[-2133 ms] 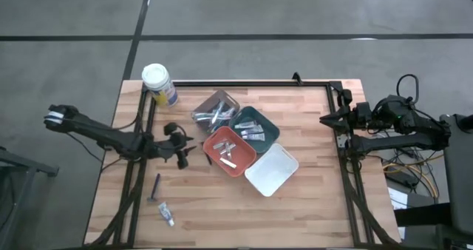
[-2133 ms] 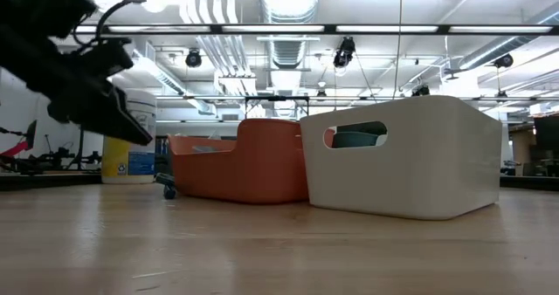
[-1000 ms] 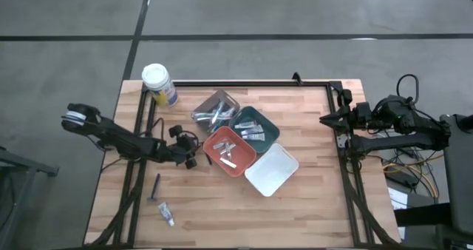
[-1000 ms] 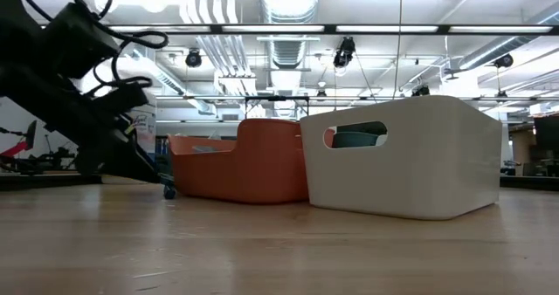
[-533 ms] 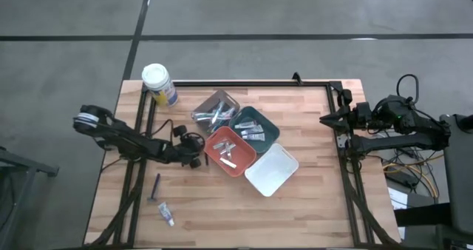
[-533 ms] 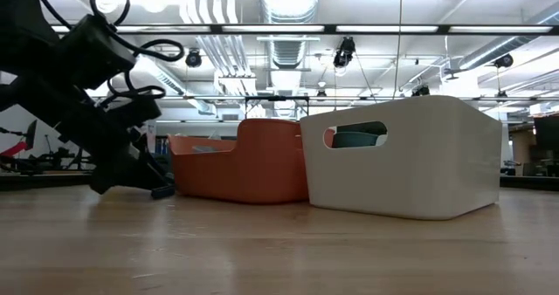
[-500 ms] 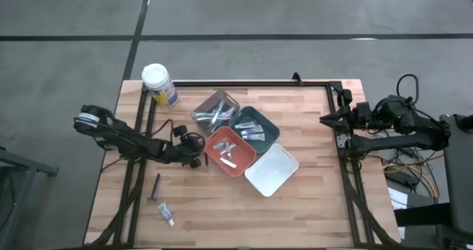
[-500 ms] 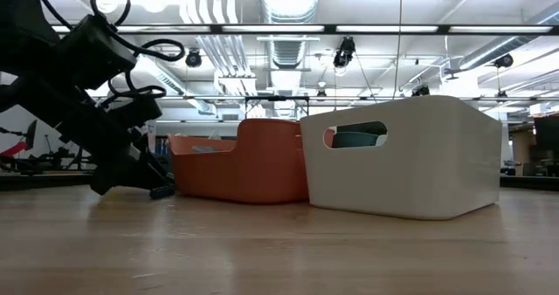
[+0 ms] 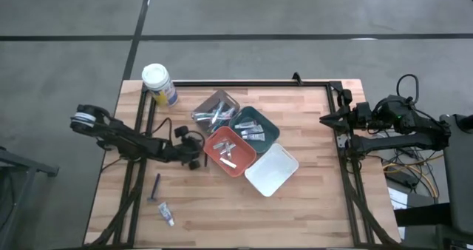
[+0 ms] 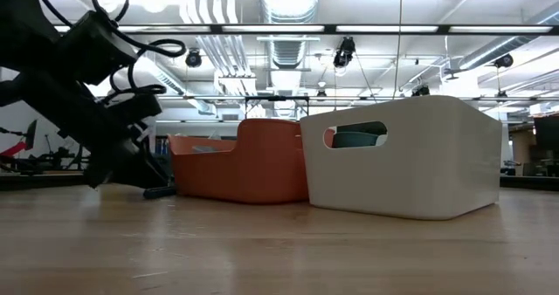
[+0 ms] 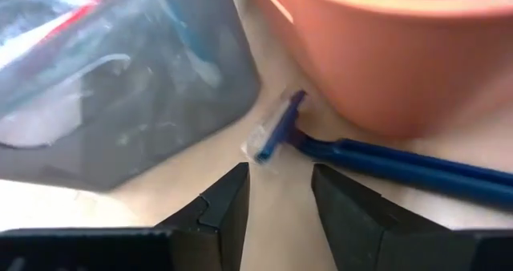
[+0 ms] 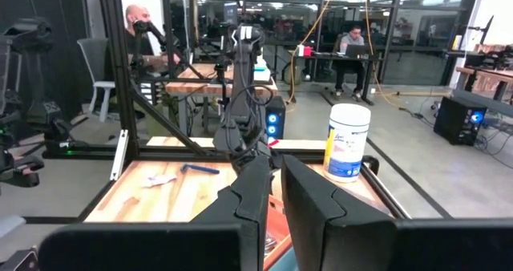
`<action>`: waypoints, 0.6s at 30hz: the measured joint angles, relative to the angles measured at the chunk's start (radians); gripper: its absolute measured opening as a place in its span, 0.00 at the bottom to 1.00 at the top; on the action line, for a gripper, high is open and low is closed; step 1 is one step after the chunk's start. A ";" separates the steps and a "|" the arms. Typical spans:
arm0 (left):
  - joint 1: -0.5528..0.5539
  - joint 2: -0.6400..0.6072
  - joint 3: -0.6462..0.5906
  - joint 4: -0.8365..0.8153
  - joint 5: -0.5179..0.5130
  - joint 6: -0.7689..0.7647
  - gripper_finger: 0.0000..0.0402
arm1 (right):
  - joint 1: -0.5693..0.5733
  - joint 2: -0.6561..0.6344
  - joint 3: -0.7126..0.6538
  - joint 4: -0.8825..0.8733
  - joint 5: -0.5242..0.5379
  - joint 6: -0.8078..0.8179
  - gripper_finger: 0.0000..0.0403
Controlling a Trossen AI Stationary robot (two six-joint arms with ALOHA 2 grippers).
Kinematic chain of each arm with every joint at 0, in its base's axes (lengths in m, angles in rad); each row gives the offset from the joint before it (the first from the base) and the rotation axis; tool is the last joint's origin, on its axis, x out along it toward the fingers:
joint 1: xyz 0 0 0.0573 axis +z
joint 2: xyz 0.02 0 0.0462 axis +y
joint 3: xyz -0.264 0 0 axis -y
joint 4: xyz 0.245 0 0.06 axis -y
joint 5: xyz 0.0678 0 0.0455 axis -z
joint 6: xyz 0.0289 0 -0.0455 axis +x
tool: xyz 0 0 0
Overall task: Pick & Place Travel size toiletries
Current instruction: Put the blue razor into the white bin
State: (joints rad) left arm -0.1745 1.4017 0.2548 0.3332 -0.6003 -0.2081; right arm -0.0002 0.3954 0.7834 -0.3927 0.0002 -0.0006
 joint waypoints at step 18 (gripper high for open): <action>-0.080 -0.161 0.086 -0.134 0.308 -0.221 0.23 | 0.000 0.000 0.000 0.000 0.000 0.000 0.08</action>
State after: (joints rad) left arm -0.2544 1.2404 0.3413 0.1990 -0.2926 -0.4294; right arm -0.0004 0.3955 0.7834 -0.3927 0.0003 -0.0007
